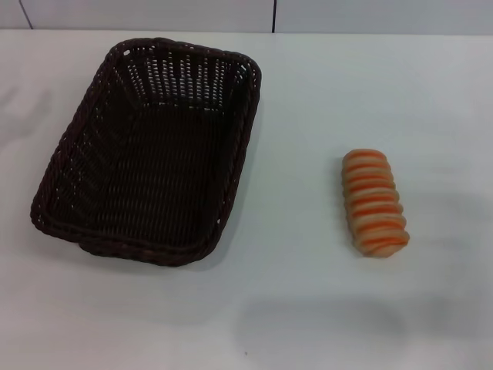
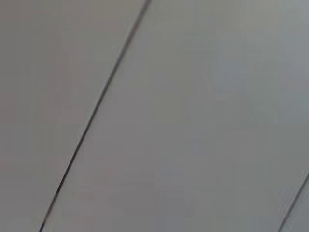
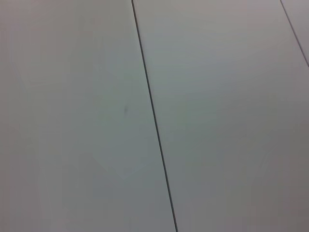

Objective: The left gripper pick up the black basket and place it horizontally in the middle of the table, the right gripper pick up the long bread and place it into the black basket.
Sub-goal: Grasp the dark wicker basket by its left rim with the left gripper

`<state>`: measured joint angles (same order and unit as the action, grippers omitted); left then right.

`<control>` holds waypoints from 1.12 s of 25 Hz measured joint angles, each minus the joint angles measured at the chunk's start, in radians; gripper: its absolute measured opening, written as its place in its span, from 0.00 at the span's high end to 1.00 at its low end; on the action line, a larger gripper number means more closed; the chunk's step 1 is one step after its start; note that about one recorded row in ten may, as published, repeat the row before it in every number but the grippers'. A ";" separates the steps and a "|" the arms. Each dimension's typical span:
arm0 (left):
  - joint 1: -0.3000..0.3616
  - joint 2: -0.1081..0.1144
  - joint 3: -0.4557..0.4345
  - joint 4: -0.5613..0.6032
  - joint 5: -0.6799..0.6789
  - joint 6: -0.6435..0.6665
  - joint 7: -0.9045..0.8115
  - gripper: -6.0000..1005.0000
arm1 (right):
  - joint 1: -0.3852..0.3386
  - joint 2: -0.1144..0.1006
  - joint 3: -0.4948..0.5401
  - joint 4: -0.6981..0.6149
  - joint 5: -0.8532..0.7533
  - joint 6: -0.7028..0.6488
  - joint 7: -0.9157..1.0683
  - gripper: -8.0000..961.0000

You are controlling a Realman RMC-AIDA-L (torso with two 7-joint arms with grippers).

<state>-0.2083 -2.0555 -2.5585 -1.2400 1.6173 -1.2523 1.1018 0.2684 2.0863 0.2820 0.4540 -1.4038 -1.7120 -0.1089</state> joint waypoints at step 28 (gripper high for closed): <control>-0.089 -0.011 0.473 -0.529 0.836 -0.198 -0.616 0.31 | 0.009 -0.003 0.003 -0.008 0.006 0.004 0.000 0.27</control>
<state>-0.2974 -2.0668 -2.0857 -1.7692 2.4534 -1.4501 0.4856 0.2769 2.0833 0.2854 0.4459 -1.3974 -1.7080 -0.1089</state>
